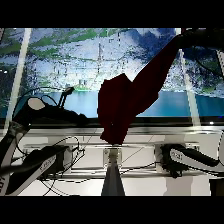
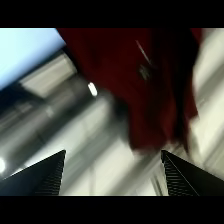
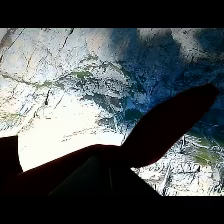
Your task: Fold the clothes and pants, and hang the long-sleeved shirts on hangers.
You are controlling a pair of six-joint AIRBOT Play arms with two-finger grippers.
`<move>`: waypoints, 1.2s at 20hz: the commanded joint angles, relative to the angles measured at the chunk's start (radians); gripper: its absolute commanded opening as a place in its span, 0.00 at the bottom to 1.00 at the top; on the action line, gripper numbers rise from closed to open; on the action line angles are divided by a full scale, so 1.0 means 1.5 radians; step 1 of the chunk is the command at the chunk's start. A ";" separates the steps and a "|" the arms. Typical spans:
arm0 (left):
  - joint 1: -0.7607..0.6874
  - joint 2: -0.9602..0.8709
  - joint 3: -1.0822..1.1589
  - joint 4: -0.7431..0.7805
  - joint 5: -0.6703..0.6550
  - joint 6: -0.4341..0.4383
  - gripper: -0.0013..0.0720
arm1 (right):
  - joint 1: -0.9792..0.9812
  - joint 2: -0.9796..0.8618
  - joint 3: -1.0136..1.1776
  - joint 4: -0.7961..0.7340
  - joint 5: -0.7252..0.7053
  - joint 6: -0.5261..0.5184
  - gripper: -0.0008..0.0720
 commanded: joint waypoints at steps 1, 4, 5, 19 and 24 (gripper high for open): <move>0.002 -0.028 -0.001 -0.054 0.227 -0.053 0.97 | 0.001 0.001 0.001 -0.003 0.001 0.000 0.03; -0.012 -0.123 -0.001 -0.132 0.131 -0.047 0.97 | 0.001 0.001 0.001 -0.003 0.001 0.000 0.03; -0.021 -0.156 -0.001 -0.148 0.125 -0.030 0.97 | 0.001 0.000 0.001 -0.003 0.001 0.000 0.03; -0.111 -0.312 0.010 -0.344 0.126 0.118 0.71 | 0.001 -0.006 0.001 -0.002 0.001 0.001 0.03; -0.109 -0.311 0.021 -0.344 0.177 0.132 0.11 | 0.001 -0.009 0.001 -0.002 0.001 0.001 0.03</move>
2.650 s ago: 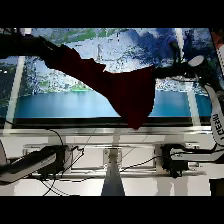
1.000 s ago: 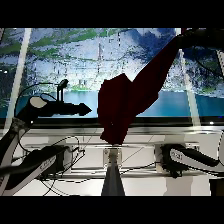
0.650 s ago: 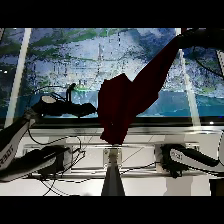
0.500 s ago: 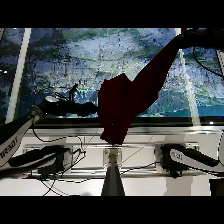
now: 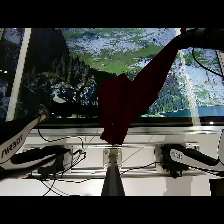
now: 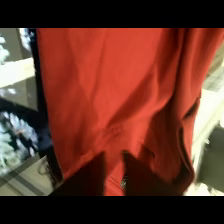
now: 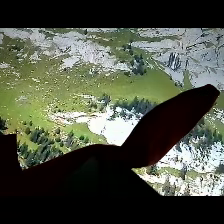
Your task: Fold the clothes and pants, and hang the long-sleeved shirts on hangers.
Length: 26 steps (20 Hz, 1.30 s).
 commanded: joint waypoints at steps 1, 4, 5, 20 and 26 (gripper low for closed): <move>0.006 -0.001 0.017 -0.002 0.021 0.020 0.12 | 0.001 -0.001 0.001 0.000 0.001 0.000 0.03; 0.031 -0.001 0.050 -0.002 -0.006 0.032 0.65 | 0.001 -0.001 0.001 0.000 0.001 0.000 0.03; 0.045 -0.001 0.057 -0.002 -0.010 0.032 0.90 | 0.001 -0.001 0.001 0.000 0.001 0.000 0.03; 0.080 -0.076 0.154 0.084 0.105 0.012 0.75 | 0.001 -0.001 0.001 0.003 0.000 0.001 0.03; 0.046 -0.197 0.288 0.114 0.035 0.012 0.64 | 0.001 -0.001 0.001 0.003 0.001 0.002 0.03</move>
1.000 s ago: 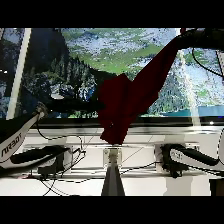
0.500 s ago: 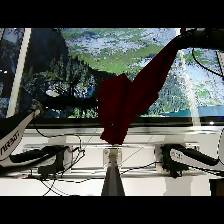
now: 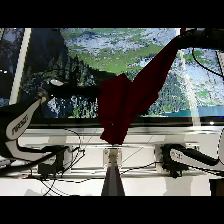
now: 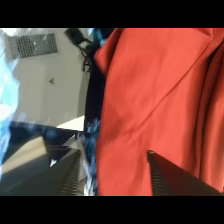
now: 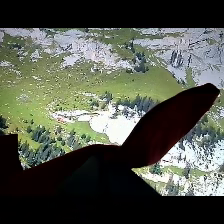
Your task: Fold the clothes and pants, and hang the long-sleeved shirts on hangers.
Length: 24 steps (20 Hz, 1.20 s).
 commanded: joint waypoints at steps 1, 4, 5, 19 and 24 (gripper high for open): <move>-0.022 -0.053 0.061 0.015 -0.028 -0.001 0.59 | 0.001 -0.001 0.001 0.000 0.000 0.000 0.03; -0.025 -0.054 0.065 0.020 -0.033 0.018 0.57 | 0.001 -0.001 0.001 0.000 0.000 0.000 0.03; -0.024 -0.054 0.065 0.020 -0.037 0.018 0.56 | 0.001 -0.001 0.001 0.000 0.000 0.000 0.03; 0.127 0.105 0.316 0.025 -0.196 0.053 0.05 | 0.001 0.065 0.001 -0.133 -0.001 0.035 0.03; 0.274 0.281 0.376 0.025 -0.093 0.053 0.05 | 0.001 0.161 0.001 -0.154 -0.012 0.037 0.03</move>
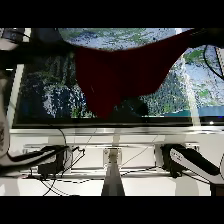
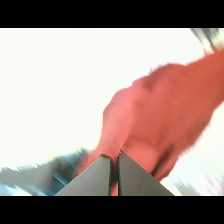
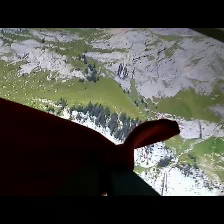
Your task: Fold the clothes and pants, and hang the long-sleeved shirts on hangers.
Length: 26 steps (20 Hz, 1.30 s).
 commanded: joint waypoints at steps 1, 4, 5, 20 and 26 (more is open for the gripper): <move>0.098 0.124 0.033 0.001 0.092 0.001 0.05 | 0.001 0.065 0.000 -0.024 -0.006 0.019 0.03; 0.141 0.206 0.033 0.001 0.153 0.001 0.05 | 0.001 0.112 0.000 -0.008 -0.004 0.037 0.03; 0.148 0.230 0.033 0.001 0.169 0.001 0.05 | 0.001 0.130 0.000 0.004 -0.004 0.037 0.03; 0.154 0.399 0.033 0.001 0.415 -0.001 0.05 | 0.001 0.344 0.000 0.215 0.034 0.038 0.03; 0.133 0.165 0.033 0.014 0.157 -0.071 0.05 | 0.001 0.171 -0.030 0.193 0.094 0.055 0.03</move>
